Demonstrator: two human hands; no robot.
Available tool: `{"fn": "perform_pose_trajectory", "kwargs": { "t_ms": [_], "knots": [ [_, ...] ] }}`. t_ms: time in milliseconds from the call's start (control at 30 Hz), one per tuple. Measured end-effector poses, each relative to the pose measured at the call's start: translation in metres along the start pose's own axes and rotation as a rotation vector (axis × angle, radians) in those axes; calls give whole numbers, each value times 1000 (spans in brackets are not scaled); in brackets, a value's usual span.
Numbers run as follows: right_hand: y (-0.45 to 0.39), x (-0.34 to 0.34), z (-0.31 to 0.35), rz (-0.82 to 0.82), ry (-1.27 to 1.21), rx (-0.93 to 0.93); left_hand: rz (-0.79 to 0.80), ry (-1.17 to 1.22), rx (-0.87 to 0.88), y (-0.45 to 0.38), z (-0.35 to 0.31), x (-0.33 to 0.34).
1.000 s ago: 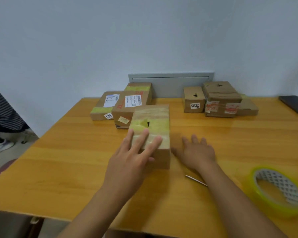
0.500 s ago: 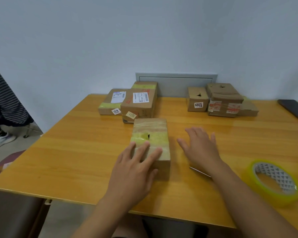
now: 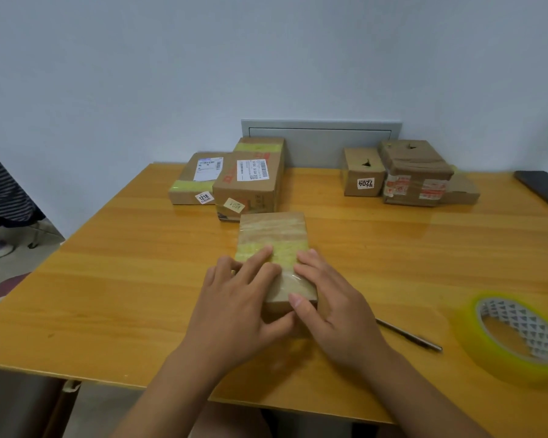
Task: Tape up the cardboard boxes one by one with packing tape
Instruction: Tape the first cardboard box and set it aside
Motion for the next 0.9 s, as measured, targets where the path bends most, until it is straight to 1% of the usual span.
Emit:
{"fn": "perform_pose_trajectory", "kwargs": {
  "t_ms": [100,233,433,900],
  "knots": [
    [3,6,-3,-77,-42,-15,4,-1,-15,1,0,1],
    [5,8,-4,-106,-41,-46,5,13,-44,0,-1,1],
    [6,9,-4,-84,-33,-47,-8,9,-67,2,-2,3],
    [7,9,-4,-78,-25,-52,8,-44,-11,-5,-2,1]
  ]
}}
Point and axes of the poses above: each hand's wrist, its own y-axis away from the middle knuckle, its own x-axis out of the palm, z = x × y, the point moved 2 cm from there along -y, towards the middle knuckle, and after that the axes turned 15 degrees about -z, right-handed, at the moved point
